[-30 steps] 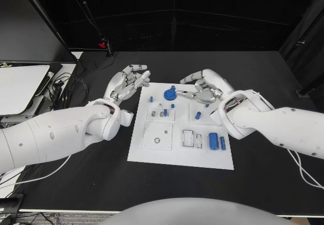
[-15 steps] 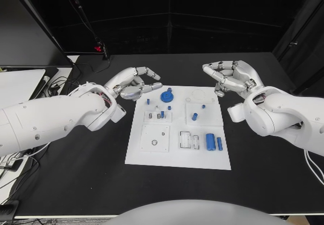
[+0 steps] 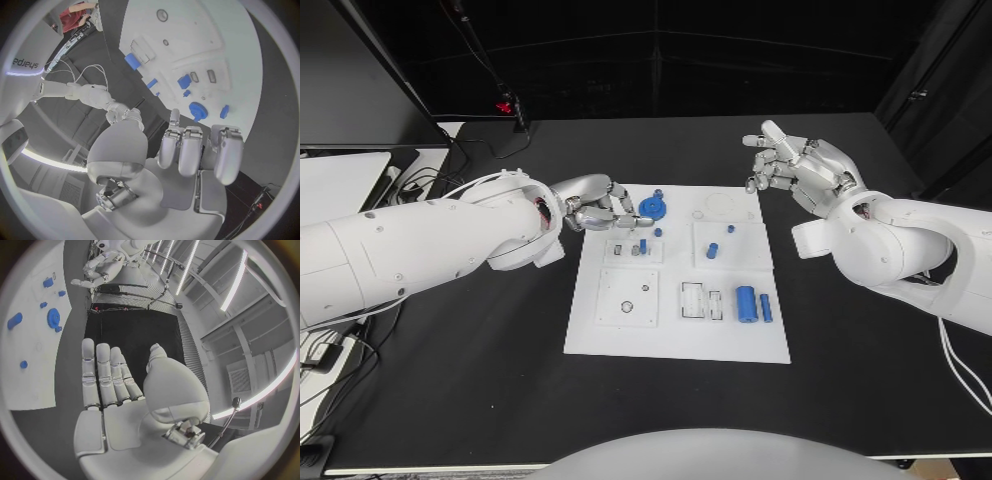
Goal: Assemble the parts on the task board
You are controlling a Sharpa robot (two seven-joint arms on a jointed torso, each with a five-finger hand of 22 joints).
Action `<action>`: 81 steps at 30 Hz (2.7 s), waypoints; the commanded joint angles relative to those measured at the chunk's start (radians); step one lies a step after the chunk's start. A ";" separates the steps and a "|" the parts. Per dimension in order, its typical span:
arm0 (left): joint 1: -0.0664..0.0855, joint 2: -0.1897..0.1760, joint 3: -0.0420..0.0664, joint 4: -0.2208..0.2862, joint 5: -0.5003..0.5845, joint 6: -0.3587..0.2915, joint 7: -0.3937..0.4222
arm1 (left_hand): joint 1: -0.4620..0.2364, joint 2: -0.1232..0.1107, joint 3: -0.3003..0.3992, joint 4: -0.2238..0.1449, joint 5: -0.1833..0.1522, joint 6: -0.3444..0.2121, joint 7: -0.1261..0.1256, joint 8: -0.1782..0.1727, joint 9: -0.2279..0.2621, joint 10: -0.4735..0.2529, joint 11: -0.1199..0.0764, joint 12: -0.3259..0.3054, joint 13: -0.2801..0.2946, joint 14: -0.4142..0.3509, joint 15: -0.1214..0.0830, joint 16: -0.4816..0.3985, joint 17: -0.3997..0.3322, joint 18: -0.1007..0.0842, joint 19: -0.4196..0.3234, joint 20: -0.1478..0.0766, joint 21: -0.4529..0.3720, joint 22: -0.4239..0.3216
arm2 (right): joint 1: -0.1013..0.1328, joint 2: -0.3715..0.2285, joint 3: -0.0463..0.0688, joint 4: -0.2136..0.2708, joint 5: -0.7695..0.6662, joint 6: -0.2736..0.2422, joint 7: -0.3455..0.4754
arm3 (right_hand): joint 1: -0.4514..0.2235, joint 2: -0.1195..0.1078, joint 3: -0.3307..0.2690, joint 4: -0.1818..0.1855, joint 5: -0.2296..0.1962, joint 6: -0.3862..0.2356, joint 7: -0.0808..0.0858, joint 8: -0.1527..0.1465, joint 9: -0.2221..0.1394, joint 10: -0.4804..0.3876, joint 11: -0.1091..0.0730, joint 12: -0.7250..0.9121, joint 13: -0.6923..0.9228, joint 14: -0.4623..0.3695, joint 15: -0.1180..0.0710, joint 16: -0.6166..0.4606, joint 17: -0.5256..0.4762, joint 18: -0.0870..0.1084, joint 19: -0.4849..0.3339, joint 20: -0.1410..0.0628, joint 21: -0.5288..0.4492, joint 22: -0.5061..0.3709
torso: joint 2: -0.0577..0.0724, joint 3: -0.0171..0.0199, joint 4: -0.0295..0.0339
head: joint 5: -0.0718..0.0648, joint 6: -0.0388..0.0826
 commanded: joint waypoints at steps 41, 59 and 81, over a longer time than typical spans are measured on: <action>-0.002 0.175 0.001 -0.140 -0.106 0.233 -0.303 | -0.040 0.150 -0.012 -0.004 0.019 0.070 -0.068 0.125 0.269 0.104 -0.066 0.003 0.263 0.105 -0.075 0.001 0.263 -0.006 0.106 -0.069 0.003 0.263 | -0.011 0.005 -0.002 -0.022 0.089 0.077 0.005 | 0.003 0.021 -0.013 0.001 -0.005 -0.024 0.004 0.020 0.000 -0.010 0.004 0.000 -0.044 -0.011 0.003 0.004 -0.034 0.010 0.000 0.004 -0.014 -0.017 | 0.000 -0.0015 0.0023 | -0.003 -0.004; -0.004 0.222 0.001 -0.182 -0.078 0.294 -0.305 | 0.041 0.159 -0.017 -0.005 0.095 0.114 -0.083 0.058 0.297 0.104 -0.080 0.003 0.263 0.105 -0.087 0.001 0.263 -0.006 0.106 -0.081 0.003 0.263 | -0.016 0.009 -0.003 -0.029 0.089 0.072 -0.019 | 0.005 0.025 -0.016 -0.001 -0.003 -0.032 0.006 0.027 -0.001 -0.019 0.007 -0.002 -0.062 -0.018 0.006 0.008 -0.046 0.009 -0.002 0.005 -0.018 -0.023 | 0.000 -0.0002 0.0037 | -0.007 -0.005; -0.005 0.238 0.001 -0.201 -0.074 0.300 -0.322 | 0.092 0.198 0.006 -0.003 0.150 0.142 -0.091 0.017 0.321 0.104 -0.089 0.003 0.263 0.105 -0.090 0.001 0.263 -0.006 0.106 -0.085 0.003 0.263 | -0.027 0.010 -0.004 -0.039 0.089 0.070 -0.040 | 0.012 0.028 -0.019 -0.003 -0.001 -0.038 0.006 0.036 -0.001 -0.026 0.010 -0.001 -0.078 -0.028 0.009 0.010 -0.057 0.009 -0.005 0.008 -0.023 -0.029 | 0.000 -0.0006 0.0041 | -0.016 -0.010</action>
